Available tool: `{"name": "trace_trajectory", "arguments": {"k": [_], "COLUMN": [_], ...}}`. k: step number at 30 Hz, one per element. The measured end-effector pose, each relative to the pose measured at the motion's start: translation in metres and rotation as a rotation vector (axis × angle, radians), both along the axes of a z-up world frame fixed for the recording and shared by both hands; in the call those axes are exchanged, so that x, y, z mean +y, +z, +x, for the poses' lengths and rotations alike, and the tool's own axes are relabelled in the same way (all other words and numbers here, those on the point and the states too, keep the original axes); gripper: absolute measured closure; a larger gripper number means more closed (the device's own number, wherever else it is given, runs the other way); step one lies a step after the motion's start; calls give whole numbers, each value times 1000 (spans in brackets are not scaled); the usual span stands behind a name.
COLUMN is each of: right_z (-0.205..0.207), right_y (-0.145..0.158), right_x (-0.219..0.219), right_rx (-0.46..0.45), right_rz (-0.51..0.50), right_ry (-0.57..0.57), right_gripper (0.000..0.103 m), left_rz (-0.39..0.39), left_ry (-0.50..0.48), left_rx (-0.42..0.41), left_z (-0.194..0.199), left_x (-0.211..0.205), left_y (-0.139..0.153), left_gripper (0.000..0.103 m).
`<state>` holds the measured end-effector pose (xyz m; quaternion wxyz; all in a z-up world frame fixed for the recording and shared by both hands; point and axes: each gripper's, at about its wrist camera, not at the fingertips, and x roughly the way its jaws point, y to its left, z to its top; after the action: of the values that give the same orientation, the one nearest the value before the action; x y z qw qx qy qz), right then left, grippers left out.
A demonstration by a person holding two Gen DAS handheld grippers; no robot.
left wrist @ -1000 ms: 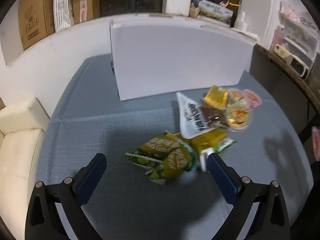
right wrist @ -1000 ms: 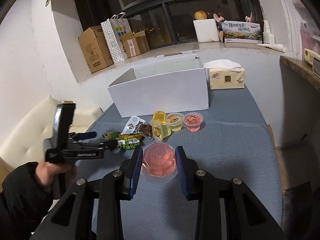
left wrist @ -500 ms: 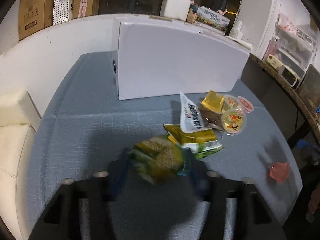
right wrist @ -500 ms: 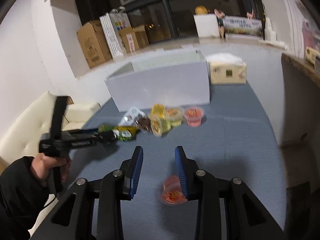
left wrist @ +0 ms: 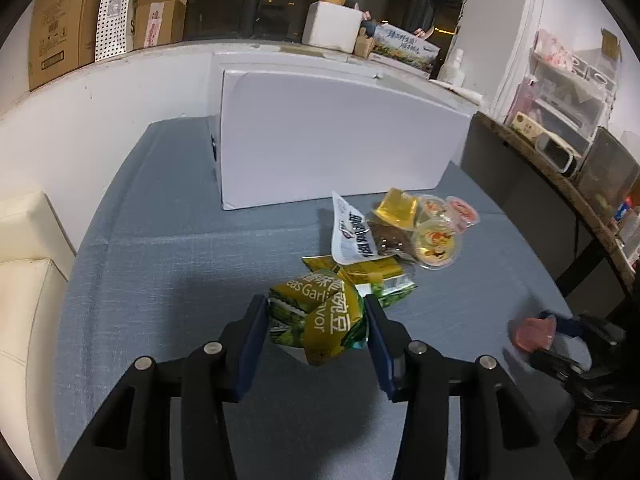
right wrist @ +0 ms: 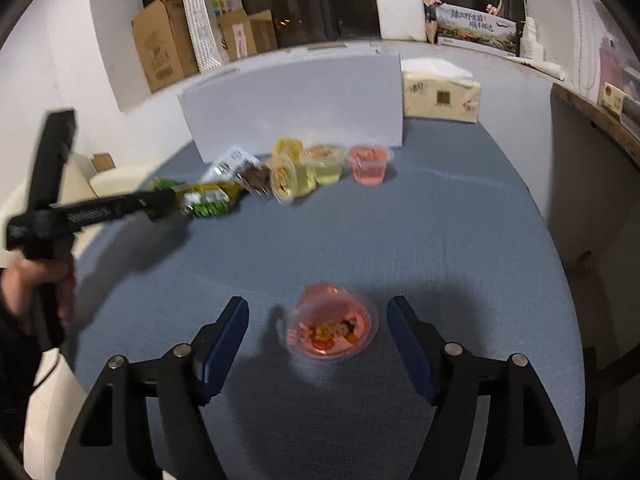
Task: Organize snacks
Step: 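Carry the green packet and pink cup into the box and open both grippers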
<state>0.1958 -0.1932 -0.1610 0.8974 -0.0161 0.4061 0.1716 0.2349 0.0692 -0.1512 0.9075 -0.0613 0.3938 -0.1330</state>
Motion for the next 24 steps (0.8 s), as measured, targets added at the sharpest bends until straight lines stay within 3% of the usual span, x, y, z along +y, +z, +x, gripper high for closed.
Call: {"name": "trace_trajectory", "arguments": {"k": [7, 14, 19, 24], "right_z": [-3, 7, 47, 103], "right_y": [14, 58, 107, 149], "right_x": [-4, 2, 8, 27], "right_rx": [-35, -115, -194, -264], "right_rz": [56, 99, 142, 117], "right_ry": [26, 60, 71, 92], "right_gripper": [55, 55, 55, 55], "left_rz": [-14, 0, 21, 37], "left_ry": [3, -15, -18, -9], "left_rx": [-57, -170, -244, -299], "left_z": [-13, -13, 7, 43], "left_x": [-2, -8, -10, -6], "left_y": [20, 73, 116, 151], "left_gripper": [52, 52, 52, 52]}}
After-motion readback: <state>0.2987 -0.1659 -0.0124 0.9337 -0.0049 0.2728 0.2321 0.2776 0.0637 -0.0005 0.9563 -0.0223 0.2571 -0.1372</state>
